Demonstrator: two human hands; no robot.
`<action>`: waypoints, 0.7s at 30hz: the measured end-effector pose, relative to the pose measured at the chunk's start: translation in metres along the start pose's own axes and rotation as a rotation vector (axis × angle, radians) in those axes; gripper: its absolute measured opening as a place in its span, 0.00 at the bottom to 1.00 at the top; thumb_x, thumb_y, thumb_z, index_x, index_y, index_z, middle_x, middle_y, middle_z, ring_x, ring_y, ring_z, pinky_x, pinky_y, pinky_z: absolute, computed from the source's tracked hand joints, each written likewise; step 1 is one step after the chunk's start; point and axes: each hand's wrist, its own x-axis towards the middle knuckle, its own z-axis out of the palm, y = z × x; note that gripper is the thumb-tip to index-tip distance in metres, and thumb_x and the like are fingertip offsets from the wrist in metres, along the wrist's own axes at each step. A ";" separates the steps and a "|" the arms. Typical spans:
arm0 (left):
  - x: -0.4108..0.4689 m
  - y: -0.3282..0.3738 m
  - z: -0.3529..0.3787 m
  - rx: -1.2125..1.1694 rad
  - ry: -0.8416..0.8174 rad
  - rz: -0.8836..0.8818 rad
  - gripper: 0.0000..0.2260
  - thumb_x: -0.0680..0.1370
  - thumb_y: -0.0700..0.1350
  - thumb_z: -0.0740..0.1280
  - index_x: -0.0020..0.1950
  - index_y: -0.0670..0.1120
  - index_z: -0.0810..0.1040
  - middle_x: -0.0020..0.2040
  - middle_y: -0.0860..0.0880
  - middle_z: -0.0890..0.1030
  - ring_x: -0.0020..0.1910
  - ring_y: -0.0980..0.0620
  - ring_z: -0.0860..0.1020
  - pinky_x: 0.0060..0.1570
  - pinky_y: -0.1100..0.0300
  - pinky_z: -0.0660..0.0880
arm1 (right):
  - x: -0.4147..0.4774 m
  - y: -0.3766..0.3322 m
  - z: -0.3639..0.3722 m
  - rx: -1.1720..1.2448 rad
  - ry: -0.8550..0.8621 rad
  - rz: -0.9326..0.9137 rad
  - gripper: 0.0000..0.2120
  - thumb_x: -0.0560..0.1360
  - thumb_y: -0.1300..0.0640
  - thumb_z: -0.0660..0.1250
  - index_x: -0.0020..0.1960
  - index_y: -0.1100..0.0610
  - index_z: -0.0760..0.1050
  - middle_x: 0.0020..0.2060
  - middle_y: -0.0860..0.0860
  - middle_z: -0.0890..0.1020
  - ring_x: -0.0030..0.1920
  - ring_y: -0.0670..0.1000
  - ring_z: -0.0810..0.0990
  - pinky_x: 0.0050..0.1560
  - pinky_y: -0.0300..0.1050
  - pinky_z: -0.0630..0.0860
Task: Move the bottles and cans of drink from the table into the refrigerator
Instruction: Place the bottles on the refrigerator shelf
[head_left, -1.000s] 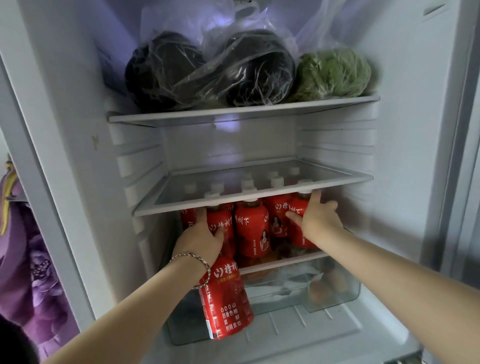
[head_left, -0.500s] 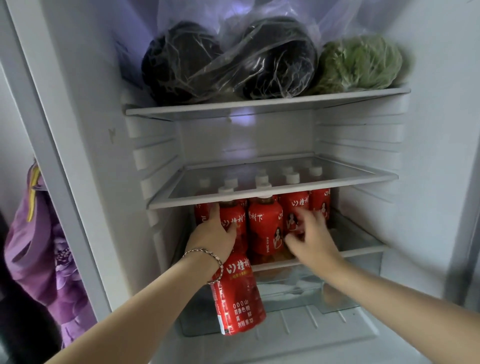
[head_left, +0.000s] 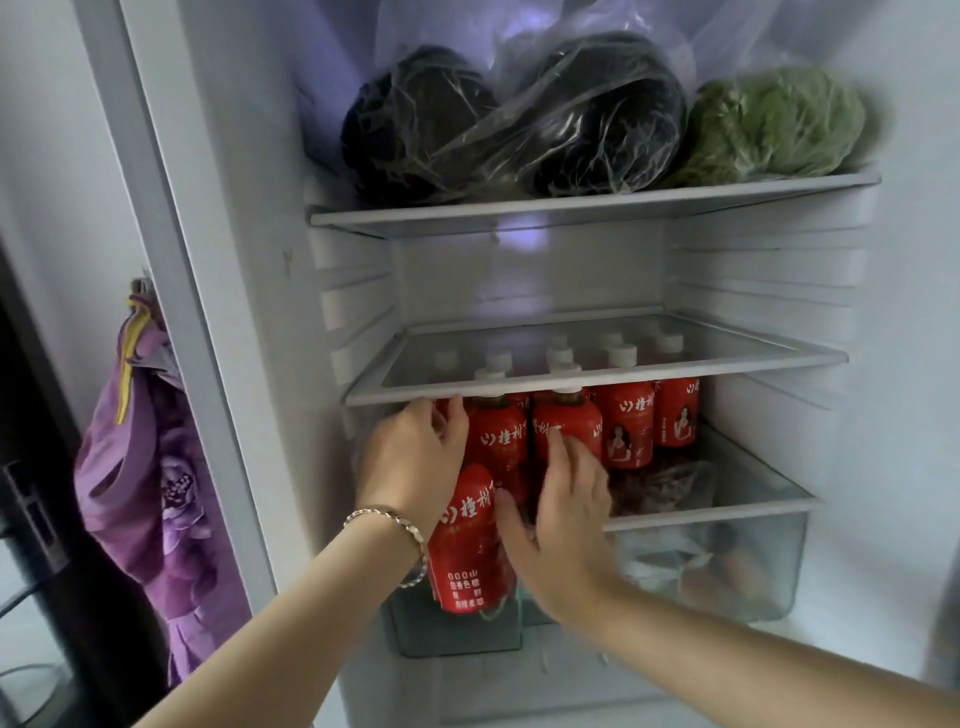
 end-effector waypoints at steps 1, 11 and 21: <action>0.002 0.001 0.002 0.011 -0.003 -0.009 0.19 0.79 0.57 0.56 0.39 0.45 0.75 0.32 0.52 0.77 0.32 0.51 0.75 0.33 0.57 0.72 | -0.006 -0.009 0.003 0.051 -0.072 -0.097 0.47 0.68 0.32 0.53 0.77 0.57 0.42 0.72 0.50 0.49 0.71 0.47 0.47 0.75 0.47 0.49; 0.007 -0.003 -0.008 -0.235 -0.061 -0.014 0.21 0.81 0.55 0.53 0.39 0.44 0.77 0.36 0.48 0.80 0.36 0.52 0.79 0.36 0.57 0.75 | 0.010 -0.020 0.034 0.344 0.072 -0.125 0.43 0.65 0.51 0.76 0.72 0.46 0.56 0.56 0.30 0.59 0.60 0.40 0.68 0.64 0.39 0.72; -0.001 -0.010 0.025 -0.248 -0.273 -0.034 0.20 0.80 0.46 0.59 0.72 0.54 0.62 0.69 0.49 0.64 0.66 0.50 0.67 0.59 0.64 0.62 | 0.029 0.038 0.016 0.106 0.443 -0.276 0.43 0.67 0.50 0.73 0.74 0.53 0.53 0.61 0.52 0.65 0.63 0.50 0.66 0.65 0.38 0.65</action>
